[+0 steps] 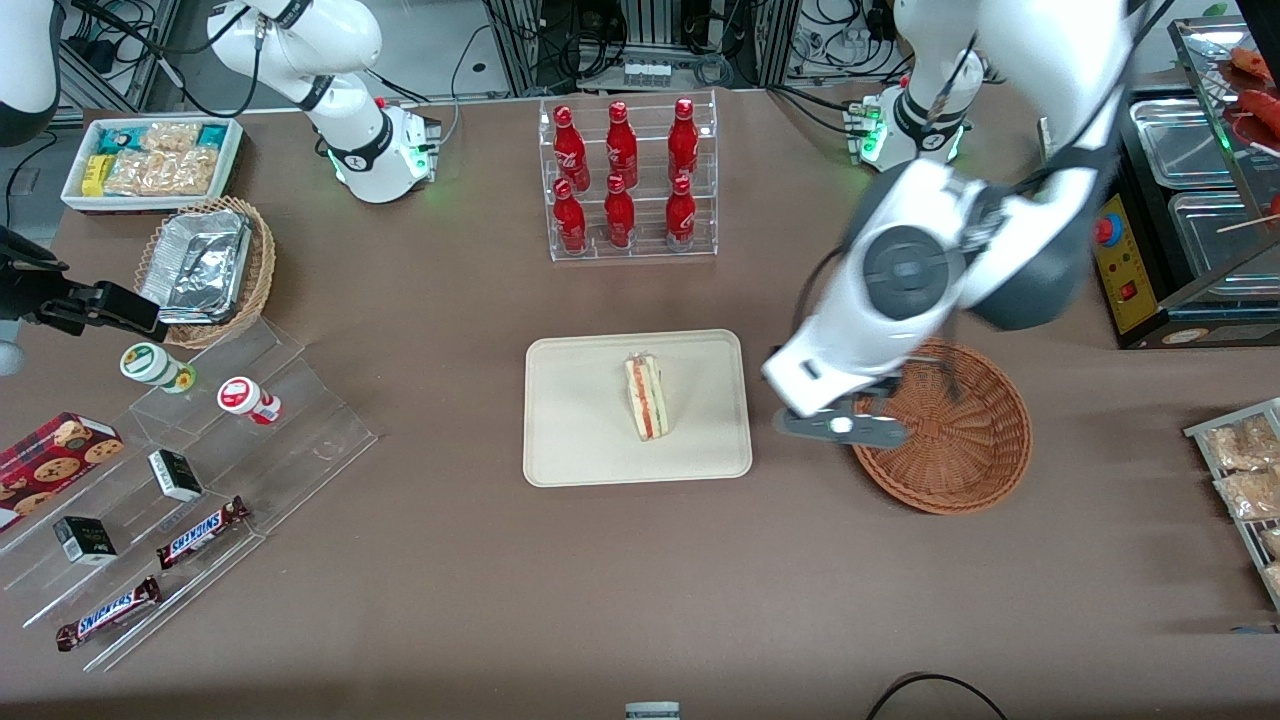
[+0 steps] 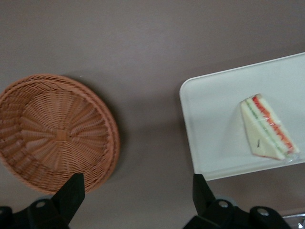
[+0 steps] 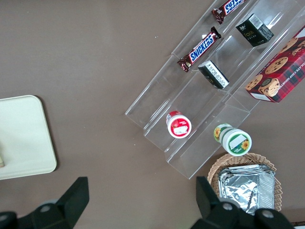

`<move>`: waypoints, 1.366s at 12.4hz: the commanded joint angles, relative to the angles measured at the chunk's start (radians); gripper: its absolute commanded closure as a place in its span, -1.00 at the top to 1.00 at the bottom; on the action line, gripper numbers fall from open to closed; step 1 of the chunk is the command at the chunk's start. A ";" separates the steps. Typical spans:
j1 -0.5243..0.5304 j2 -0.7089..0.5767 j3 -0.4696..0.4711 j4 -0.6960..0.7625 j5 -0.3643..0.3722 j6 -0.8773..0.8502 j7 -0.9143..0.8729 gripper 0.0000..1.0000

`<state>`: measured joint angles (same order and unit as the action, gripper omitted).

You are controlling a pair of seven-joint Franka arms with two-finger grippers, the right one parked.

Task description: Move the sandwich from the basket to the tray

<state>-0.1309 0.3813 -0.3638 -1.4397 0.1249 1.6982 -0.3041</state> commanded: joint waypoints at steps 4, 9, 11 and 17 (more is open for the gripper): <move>0.119 -0.214 0.090 -0.133 -0.036 -0.136 0.311 1.00; 0.096 -0.358 0.226 -0.134 -0.051 -0.268 0.395 1.00; 0.088 -0.393 0.267 -0.130 -0.051 -0.298 0.396 1.00; 0.051 -0.432 0.344 -0.143 -0.065 -0.322 0.395 1.00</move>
